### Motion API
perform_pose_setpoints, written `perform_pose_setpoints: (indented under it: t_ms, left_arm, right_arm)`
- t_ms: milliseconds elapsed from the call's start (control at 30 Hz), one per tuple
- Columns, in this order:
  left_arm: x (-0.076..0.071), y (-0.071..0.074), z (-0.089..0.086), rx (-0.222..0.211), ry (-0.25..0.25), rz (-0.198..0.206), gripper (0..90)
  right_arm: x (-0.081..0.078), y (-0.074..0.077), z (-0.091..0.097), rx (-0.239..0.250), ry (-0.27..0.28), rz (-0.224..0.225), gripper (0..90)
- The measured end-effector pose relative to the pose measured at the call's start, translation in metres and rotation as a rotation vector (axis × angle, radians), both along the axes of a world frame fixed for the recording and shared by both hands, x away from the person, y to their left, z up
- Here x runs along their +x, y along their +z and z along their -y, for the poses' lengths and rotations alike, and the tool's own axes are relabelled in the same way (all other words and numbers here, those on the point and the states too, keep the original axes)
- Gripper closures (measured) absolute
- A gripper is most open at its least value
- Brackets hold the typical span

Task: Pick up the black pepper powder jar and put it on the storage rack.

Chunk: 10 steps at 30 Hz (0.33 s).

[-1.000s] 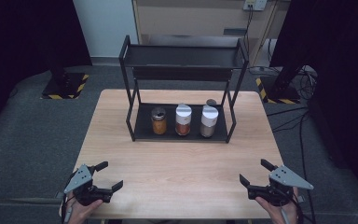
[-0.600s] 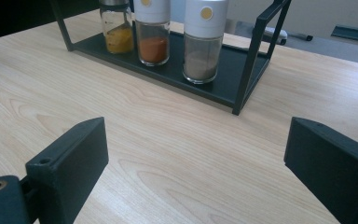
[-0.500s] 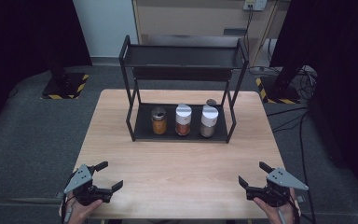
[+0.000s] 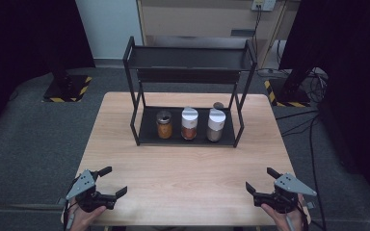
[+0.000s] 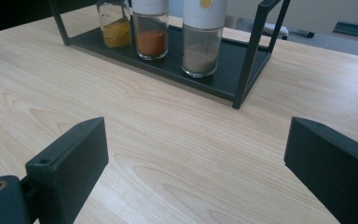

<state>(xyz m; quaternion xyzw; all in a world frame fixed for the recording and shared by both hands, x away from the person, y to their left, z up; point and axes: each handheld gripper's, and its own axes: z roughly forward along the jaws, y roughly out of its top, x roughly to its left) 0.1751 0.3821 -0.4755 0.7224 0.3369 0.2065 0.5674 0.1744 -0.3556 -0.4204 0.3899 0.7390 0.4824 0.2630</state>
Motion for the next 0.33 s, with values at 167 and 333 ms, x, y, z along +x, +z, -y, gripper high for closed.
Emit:
perform_pose_setpoints:
  t_ms: [167,333]
  left_arm:
    - [0.0001,0.0001,0.0001,0.001,0.0,0.0,1.2]
    - [-0.0001,0.0001,0.0001,0.001,0.001,0.0,1.2]
  right_arm:
    - [0.0004,-0.0003,-0.0001,0.0,0.0,-0.001,6.1]
    - [0.0009,-0.0006,0.0002,0.002,-0.001,-0.003,6.1]
